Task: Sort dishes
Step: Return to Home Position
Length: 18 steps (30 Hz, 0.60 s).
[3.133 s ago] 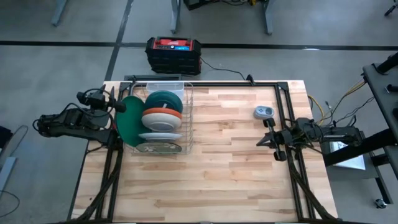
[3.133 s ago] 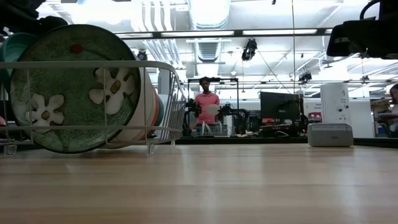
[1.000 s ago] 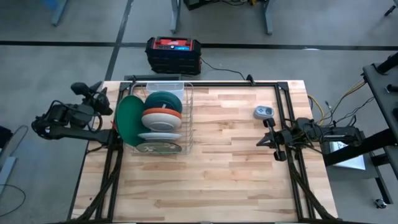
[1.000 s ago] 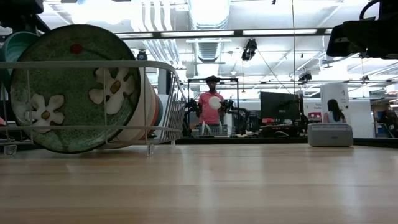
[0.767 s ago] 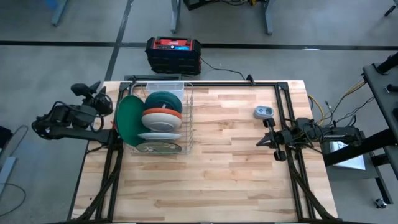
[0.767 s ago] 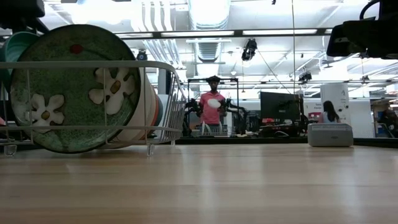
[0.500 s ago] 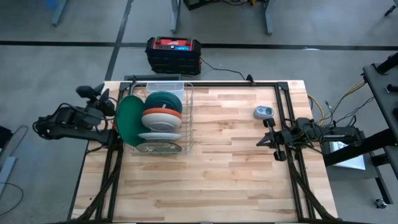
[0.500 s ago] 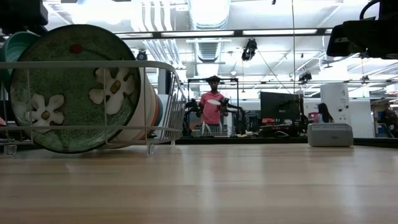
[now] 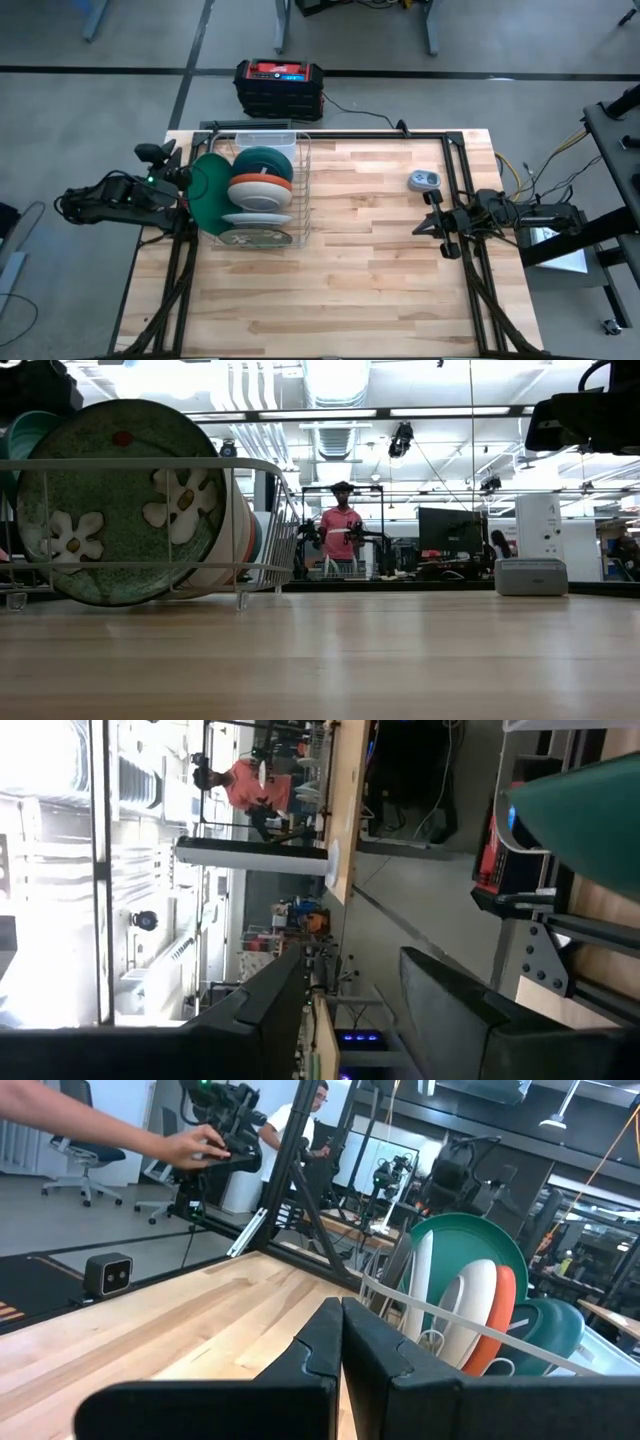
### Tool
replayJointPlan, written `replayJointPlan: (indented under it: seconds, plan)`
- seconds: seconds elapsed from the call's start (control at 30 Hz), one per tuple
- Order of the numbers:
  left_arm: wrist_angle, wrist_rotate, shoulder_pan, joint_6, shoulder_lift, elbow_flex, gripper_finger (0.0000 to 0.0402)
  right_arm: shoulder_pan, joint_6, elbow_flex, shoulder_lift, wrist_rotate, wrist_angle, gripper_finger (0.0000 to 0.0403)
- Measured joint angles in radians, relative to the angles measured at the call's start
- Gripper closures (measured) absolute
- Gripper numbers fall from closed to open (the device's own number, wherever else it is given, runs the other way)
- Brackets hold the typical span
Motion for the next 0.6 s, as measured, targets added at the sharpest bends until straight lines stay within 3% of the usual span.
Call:
replayJointPlan:
  seconds: [0.6]
  plan:
    - [0.035,0.002,0.000,-0.006,0.000,0.000,0.0247,0.000,0.000,0.000,0.000,0.000,0.000,0.0403]
